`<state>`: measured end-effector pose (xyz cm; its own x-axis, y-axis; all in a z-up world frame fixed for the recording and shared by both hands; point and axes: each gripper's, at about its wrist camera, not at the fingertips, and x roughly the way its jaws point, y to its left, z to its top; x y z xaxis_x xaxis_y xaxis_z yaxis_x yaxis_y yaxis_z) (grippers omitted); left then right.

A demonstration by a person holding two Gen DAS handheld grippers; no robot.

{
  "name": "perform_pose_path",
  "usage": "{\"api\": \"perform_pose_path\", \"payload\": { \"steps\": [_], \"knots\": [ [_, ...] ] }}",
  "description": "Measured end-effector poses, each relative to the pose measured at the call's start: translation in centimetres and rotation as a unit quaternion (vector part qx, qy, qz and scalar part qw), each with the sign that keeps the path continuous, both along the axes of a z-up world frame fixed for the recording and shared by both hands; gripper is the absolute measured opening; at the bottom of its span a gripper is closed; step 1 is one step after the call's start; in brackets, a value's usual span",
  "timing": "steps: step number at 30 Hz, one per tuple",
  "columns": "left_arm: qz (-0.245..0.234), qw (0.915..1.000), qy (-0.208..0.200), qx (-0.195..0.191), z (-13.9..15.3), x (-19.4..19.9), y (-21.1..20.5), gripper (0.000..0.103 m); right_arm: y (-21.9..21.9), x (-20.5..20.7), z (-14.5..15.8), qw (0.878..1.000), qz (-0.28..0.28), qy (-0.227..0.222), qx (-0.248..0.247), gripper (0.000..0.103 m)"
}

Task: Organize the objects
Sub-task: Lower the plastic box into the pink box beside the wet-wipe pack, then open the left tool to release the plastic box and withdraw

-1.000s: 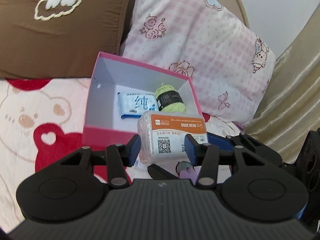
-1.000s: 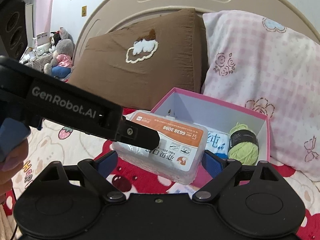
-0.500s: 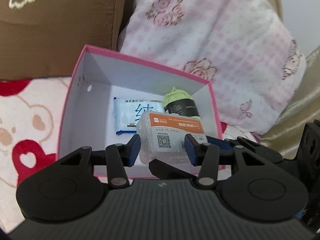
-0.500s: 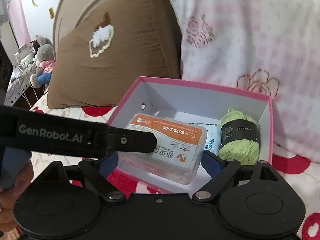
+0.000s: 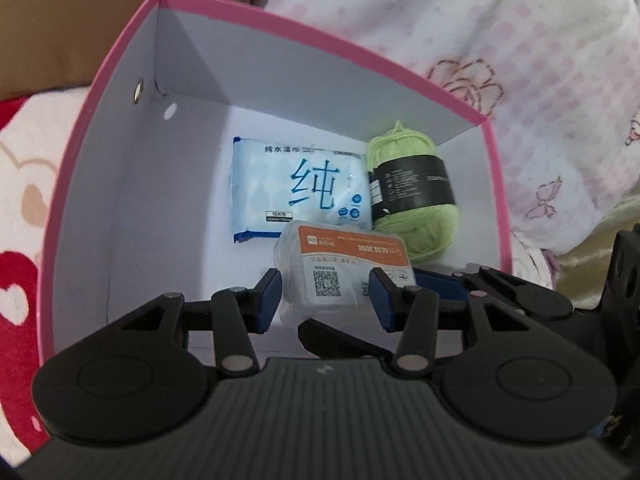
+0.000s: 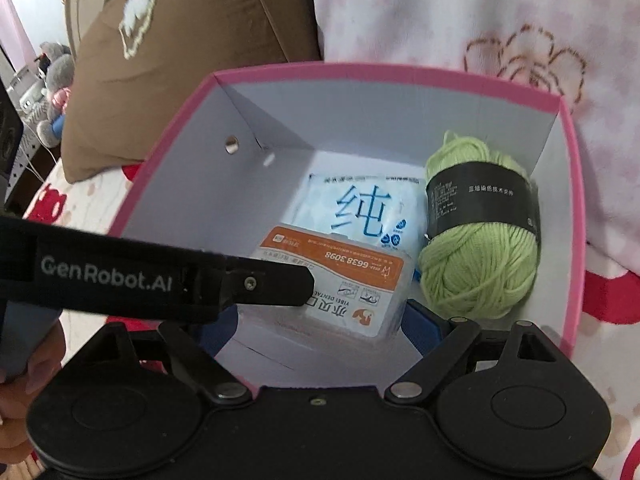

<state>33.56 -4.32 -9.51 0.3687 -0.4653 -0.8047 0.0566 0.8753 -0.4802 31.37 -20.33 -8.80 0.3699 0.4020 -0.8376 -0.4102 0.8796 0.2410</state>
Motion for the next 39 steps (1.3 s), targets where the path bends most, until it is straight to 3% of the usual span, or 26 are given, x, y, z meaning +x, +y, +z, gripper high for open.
{"api": "perform_pose_path", "payload": {
  "steps": [10,16,21,22,24,26,33,39],
  "knots": [
    [0.012,0.9998,0.005,0.018,-2.2,0.9,-0.8,0.045,1.5,2.2,-2.2,0.998,0.009,0.027,-0.052,0.091],
    [0.022,0.9994,0.022,0.017,-3.8,0.9,-0.5,0.037,1.7,2.5,-2.4,0.997,0.011,0.042,-0.067,0.09],
    [0.021,0.9995,0.009,0.022,-3.7,0.6,-0.6,0.037,0.9,2.5,-2.7,0.994,0.0,0.052,-0.092,0.089],
    [0.021,0.9995,0.009,0.022,-3.7,0.6,-0.7,0.036,0.7,2.4,-2.7,0.995,-0.001,0.053,-0.089,0.088],
    [0.023,0.9995,0.008,0.02,-3.7,0.7,-0.6,0.035,0.3,2.3,-2.8,0.994,0.0,0.065,-0.083,0.07],
    [0.023,0.9995,0.008,0.022,-3.6,0.8,-0.7,0.035,0.0,2.1,-2.9,0.994,-0.009,0.081,-0.071,0.06],
    [0.035,0.999,-0.002,0.028,-3.3,1.3,-0.5,0.034,1.1,1.1,-2.4,0.994,-0.033,0.037,-0.095,0.052],
    [0.044,0.9985,-0.006,0.031,-3.2,2.1,-0.3,0.034,1.2,2.3,-1.9,0.993,-0.065,0.04,-0.089,0.05]
  ]
}}
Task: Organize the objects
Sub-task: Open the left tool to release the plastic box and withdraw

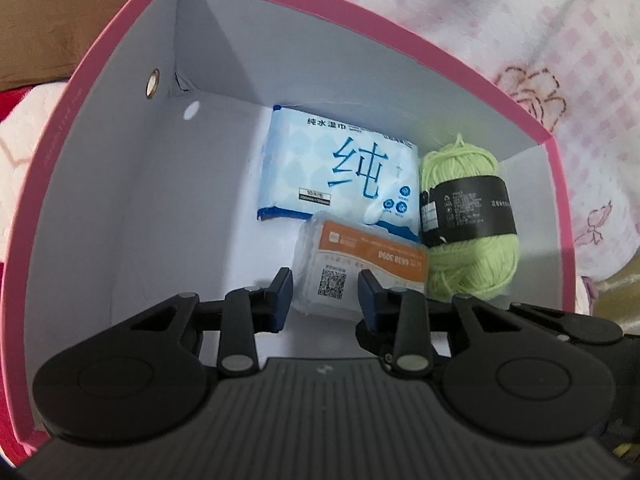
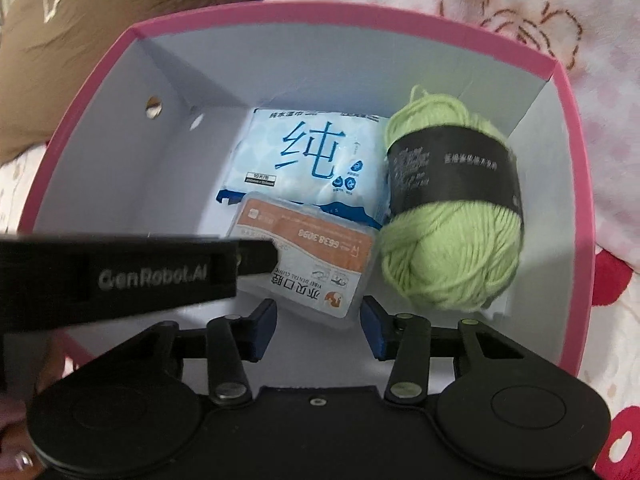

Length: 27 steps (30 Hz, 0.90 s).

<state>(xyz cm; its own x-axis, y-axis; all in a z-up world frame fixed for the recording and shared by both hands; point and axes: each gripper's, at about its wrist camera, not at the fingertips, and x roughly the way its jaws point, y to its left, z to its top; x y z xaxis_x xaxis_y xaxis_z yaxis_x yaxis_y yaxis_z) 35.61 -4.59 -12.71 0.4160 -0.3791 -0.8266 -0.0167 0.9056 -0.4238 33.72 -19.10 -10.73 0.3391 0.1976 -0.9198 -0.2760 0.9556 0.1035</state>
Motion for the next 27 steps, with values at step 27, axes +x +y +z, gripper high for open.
{"api": "perform_pose_path", "payload": {
  "steps": [27],
  "knots": [
    [-0.095,0.9883,-0.094,0.074,11.7,-7.7,-0.8,0.061,-2.7,-11.5,10.2,0.987,0.053,-0.153,0.013,0.067]
  ]
}}
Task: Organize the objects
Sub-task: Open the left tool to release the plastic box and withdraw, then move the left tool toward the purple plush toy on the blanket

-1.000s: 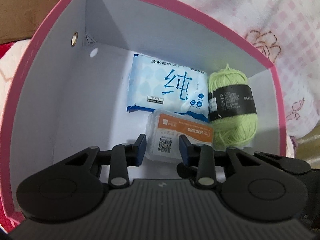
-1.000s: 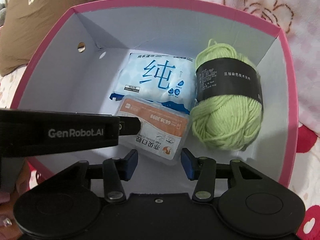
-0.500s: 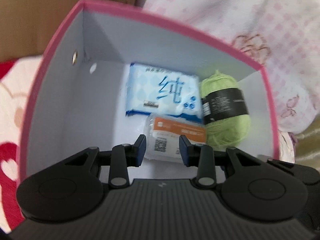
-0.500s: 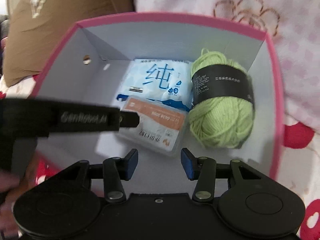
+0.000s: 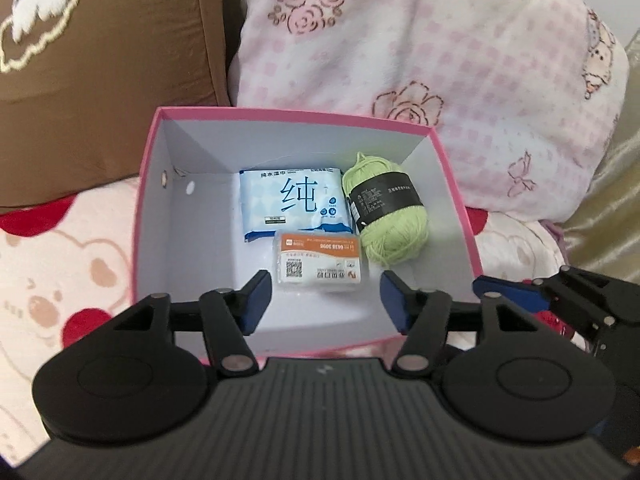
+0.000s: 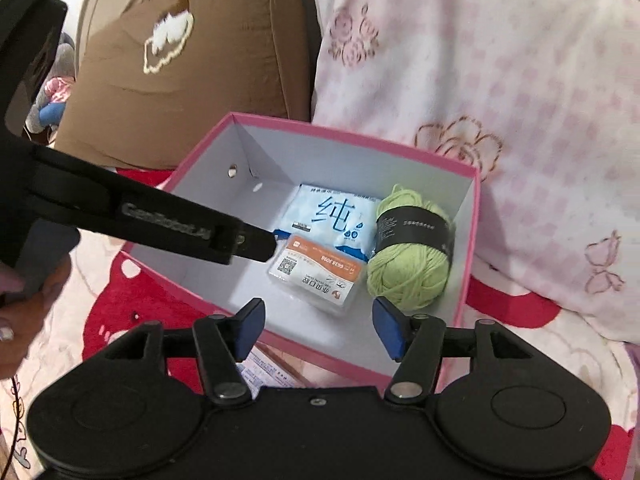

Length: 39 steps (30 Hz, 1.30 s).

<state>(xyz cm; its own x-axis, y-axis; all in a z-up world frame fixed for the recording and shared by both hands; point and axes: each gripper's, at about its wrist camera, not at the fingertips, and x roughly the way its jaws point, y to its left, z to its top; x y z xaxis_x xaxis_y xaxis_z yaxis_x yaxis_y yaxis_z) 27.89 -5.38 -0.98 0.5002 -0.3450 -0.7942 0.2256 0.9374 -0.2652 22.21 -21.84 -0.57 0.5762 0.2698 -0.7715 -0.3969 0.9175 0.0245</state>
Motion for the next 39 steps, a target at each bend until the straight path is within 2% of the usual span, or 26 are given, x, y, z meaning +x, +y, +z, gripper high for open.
{"api": "perform_pose_path", "payload": {
  "steps": [5,10,15,18,20,28,33,39],
  "knots": [
    [-0.025,0.999,-0.015,0.033,1.9,-2.1,-0.3,0.065,-0.3,-2.2,1.4,1.0,0.01,-0.014,-0.009,0.067],
    [-0.027,0.9988,-0.013,0.038,3.6,-4.0,0.1,0.067,-0.7,-3.6,2.6,1.0,0.011,-0.015,-0.005,0.072],
    [-0.021,0.9973,-0.027,0.066,5.1,-6.3,0.8,0.071,-0.6,-5.5,3.5,0.999,0.013,-0.03,0.003,0.087],
    [-0.015,0.9969,-0.029,0.072,5.9,-7.7,1.4,0.083,-0.7,-6.4,4.0,0.999,0.015,-0.032,0.015,0.089],
    [-0.011,0.9962,-0.037,0.078,6.7,-8.8,1.8,0.084,-0.7,-7.2,4.4,0.999,0.018,-0.034,0.023,0.089],
    [-0.005,0.9961,-0.05,0.072,9.0,-12.9,3.3,0.102,-0.2,-10.8,6.8,0.997,0.045,-0.057,0.023,0.093],
    [-0.004,0.9971,-0.036,0.067,9.3,-14.8,4.2,0.103,0.0,-12.8,7.5,0.996,0.057,-0.063,0.01,0.093],
    [0.013,0.9956,-0.046,0.081,8.8,-17.2,4.9,0.103,-0.1,-14.7,7.8,0.996,0.066,-0.06,0.008,0.093]
  ]
}}
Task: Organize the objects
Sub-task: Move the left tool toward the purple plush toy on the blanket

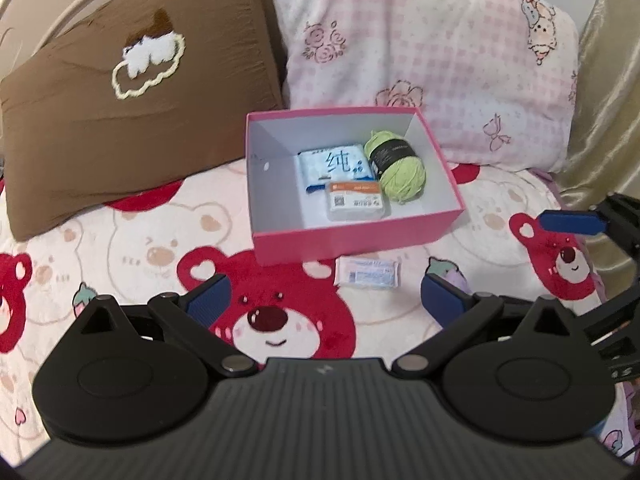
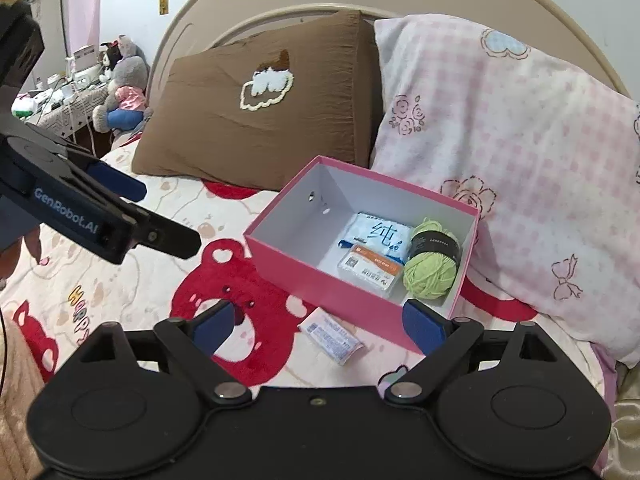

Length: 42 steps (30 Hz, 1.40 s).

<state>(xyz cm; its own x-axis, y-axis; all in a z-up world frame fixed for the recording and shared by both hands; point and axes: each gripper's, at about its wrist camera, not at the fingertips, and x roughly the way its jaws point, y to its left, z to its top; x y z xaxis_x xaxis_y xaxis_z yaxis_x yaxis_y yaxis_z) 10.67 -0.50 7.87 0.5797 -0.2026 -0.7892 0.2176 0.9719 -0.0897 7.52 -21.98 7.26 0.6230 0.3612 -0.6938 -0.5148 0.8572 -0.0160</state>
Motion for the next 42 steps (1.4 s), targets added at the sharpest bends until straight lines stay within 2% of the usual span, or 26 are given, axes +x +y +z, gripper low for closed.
{"api": "perform_pose_path", "payload": {
  "steps": [7,17,28,30,33,38,42],
  "knots": [
    [0.007,0.9999,0.004,-0.01,-0.8,-2.6,0.2,0.103,-0.2,-2.4,-0.3,1.0,0.013,-0.002,-0.02,0.093],
    [-0.029,0.999,0.032,-0.01,-2.2,-4.3,-1.5,0.103,-1.5,-4.8,-2.0,0.999,0.023,0.025,-0.032,0.093],
    [-0.065,0.9966,0.049,0.014,-4.5,-5.2,-3.6,0.102,-2.3,-6.0,-4.4,0.996,0.033,0.063,-0.044,0.093],
    [-0.073,0.9957,0.056,0.005,-5.1,-5.2,-3.8,0.102,-2.6,-6.0,-4.8,0.997,0.036,0.065,-0.033,0.093],
    [-0.06,0.9959,0.067,-0.014,-6.3,-5.1,-4.0,0.102,-3.3,-6.2,-5.4,0.996,0.059,0.063,0.015,0.093],
    [-0.058,0.996,0.063,-0.026,-8.1,-5.0,-5.1,0.1,-3.7,-6.3,-7.3,0.998,0.05,0.048,0.008,0.093],
    [-0.026,0.9977,0.053,-0.031,-10.0,-4.7,-5.8,0.101,-4.7,-5.9,-10.2,0.998,0.033,0.045,0.023,0.093]
  ]
}}
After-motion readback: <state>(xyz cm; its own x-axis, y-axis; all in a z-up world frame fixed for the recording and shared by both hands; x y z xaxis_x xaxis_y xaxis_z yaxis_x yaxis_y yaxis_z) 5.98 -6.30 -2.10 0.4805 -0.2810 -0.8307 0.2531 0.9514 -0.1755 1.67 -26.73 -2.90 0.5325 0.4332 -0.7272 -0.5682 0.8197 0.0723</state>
